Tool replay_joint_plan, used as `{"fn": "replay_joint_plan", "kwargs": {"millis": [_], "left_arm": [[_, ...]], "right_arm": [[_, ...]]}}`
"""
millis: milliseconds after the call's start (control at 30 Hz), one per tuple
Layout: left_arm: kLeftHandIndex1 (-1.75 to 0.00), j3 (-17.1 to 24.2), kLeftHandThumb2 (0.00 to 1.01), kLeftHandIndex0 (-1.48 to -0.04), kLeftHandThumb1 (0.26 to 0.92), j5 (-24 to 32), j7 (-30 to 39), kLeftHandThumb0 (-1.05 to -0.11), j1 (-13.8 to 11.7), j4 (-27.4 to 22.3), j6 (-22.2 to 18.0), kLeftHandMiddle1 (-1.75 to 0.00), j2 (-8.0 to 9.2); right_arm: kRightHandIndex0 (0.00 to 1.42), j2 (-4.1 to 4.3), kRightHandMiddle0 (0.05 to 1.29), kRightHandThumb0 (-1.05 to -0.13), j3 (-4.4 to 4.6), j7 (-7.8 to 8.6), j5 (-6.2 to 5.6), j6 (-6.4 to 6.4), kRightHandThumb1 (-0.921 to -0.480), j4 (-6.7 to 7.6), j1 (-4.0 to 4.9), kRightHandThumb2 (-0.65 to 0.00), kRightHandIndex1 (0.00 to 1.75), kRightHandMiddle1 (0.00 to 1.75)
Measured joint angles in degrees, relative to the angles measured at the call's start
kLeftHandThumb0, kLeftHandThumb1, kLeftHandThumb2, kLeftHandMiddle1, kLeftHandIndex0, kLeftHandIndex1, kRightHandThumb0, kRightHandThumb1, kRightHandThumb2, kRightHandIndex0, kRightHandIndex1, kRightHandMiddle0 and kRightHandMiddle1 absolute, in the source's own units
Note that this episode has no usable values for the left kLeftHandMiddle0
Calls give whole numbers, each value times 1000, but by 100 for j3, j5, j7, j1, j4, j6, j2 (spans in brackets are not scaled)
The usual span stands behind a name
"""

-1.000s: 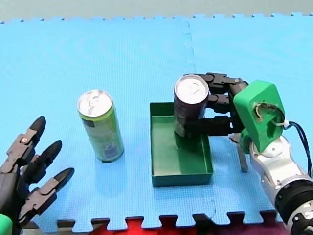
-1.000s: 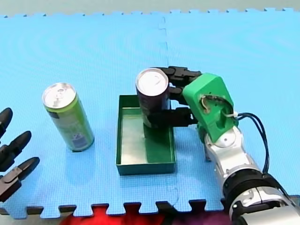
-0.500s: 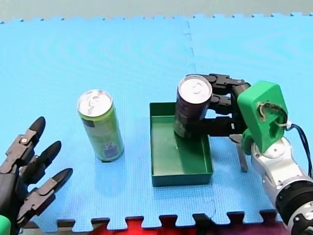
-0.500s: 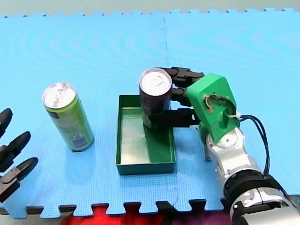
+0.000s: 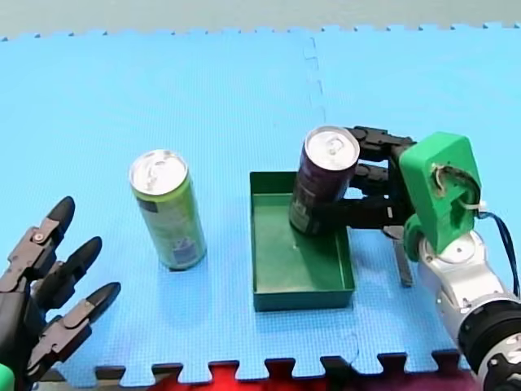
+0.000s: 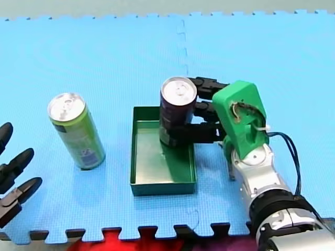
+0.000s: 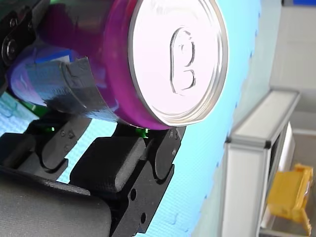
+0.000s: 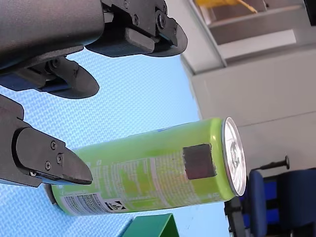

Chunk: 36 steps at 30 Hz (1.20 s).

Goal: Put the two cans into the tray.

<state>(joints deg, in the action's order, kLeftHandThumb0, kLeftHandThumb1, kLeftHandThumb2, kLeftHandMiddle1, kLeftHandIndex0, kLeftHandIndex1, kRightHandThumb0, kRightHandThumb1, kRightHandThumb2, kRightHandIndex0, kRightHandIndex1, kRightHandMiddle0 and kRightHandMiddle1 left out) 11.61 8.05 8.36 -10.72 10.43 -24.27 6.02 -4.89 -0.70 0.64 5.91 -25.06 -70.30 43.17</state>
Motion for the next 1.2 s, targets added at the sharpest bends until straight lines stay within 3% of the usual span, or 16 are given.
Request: {"fn": "replay_joint_plan", "kwargs": {"millis": [600,633,700,733,767,800,867,933,1000,1200], "left_arm": [[0,4,0,-305,910,78,43,-1007,-13,2,-2,0,-42],[-1,3,0,-305,910,88,43,-1007,-16,-5,-1,-1,-45],[-1,2,0,-305,910,108,43,-1007,-23,-23,9,-1,-48],[0,2,0,-305,910,114,43,-1007,-27,-33,19,0,-49],[0,0,0,-304,910,120,44,-1006,-31,-41,32,0,-51],[0,-1,0,-303,910,127,49,-1006,-36,-45,45,0,-51],[0,-1,0,-300,909,146,80,-1005,-36,-44,59,0,-52],[0,2,0,-298,908,175,105,-1004,-34,-37,61,0,-53],[0,8,0,-297,908,194,124,-1003,-29,-13,58,0,-54],[-1,15,0,-299,905,212,152,-999,-9,39,19,-1,-56]], "right_arm": [[1408,-1,1272,-380,48,-73,34,26,-750,-57,50,0,0,1],[1406,-1,1235,-382,60,-79,44,22,-750,-55,50,0,0,0],[1257,-1,1003,-466,76,-80,54,18,-750,-51,51,-1,1,0],[1087,0,870,-603,84,-68,56,17,-761,-49,51,-5,1,0],[841,4,658,-773,98,-30,63,13,-783,-48,51,-11,0,-1],[715,15,548,-870,122,54,83,-3,-794,-49,49,-12,0,0],[499,50,363,-947,182,302,118,-66,-800,-59,39,-9,0,-1],[432,83,313,-947,222,491,144,-135,-789,-76,19,-3,0,0],[407,129,292,-920,264,561,203,-208,-765,-91,0,-1,0,0],[384,225,268,-903,424,438,444,-346,-755,-107,-12,0,0,0]]}}
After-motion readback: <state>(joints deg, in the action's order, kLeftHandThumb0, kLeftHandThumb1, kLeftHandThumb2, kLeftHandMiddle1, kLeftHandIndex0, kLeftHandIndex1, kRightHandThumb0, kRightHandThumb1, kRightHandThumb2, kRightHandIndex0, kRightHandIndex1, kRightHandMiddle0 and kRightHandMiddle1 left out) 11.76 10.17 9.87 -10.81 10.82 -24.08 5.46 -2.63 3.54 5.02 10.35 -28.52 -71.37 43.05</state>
